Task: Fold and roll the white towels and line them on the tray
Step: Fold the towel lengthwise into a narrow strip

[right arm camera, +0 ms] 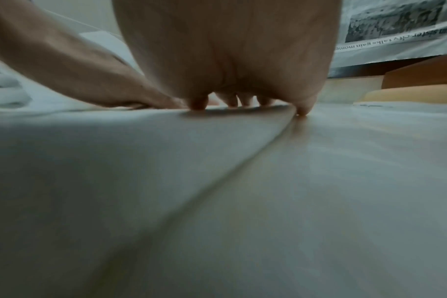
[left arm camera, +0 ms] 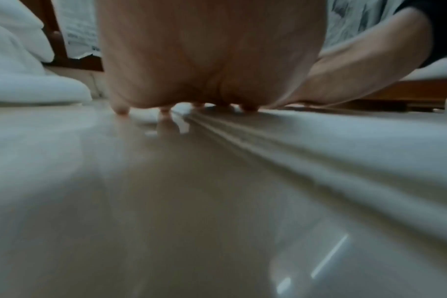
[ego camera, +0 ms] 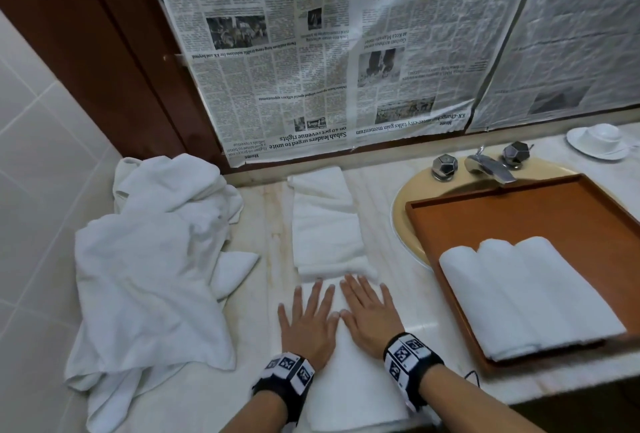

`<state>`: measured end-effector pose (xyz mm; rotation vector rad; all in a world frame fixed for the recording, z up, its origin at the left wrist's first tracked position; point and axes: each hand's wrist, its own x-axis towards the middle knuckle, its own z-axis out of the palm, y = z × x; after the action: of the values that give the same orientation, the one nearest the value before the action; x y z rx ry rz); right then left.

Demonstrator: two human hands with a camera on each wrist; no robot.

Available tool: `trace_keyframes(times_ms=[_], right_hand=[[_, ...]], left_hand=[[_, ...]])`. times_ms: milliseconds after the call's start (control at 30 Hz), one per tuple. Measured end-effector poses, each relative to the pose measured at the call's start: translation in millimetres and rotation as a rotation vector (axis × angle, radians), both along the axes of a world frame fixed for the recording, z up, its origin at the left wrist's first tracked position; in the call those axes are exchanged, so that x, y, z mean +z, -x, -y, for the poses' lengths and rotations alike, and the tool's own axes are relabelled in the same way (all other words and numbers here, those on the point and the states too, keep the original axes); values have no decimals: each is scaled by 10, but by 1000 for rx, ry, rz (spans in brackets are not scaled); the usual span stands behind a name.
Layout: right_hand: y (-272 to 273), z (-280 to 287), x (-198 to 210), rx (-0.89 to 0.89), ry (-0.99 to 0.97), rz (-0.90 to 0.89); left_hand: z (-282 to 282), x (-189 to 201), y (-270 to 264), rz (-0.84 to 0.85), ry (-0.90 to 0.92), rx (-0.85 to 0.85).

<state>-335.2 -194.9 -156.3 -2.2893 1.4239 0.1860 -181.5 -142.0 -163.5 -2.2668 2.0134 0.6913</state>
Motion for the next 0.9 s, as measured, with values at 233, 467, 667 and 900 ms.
trace_keyframes(times_ms=[233, 467, 667, 900], right_hand=[[-282, 706, -146, 68, 39, -13], [-31, 853, -4, -110, 107, 48], [403, -214, 88, 78, 112, 327], [371, -561, -98, 201, 295, 238]], left_hand=[[604, -38, -308, 12, -60, 96], [827, 36, -610, -61, 36, 96], [-5, 12, -649, -372, 150, -124], [-420, -10, -471, -250, 176, -274]])
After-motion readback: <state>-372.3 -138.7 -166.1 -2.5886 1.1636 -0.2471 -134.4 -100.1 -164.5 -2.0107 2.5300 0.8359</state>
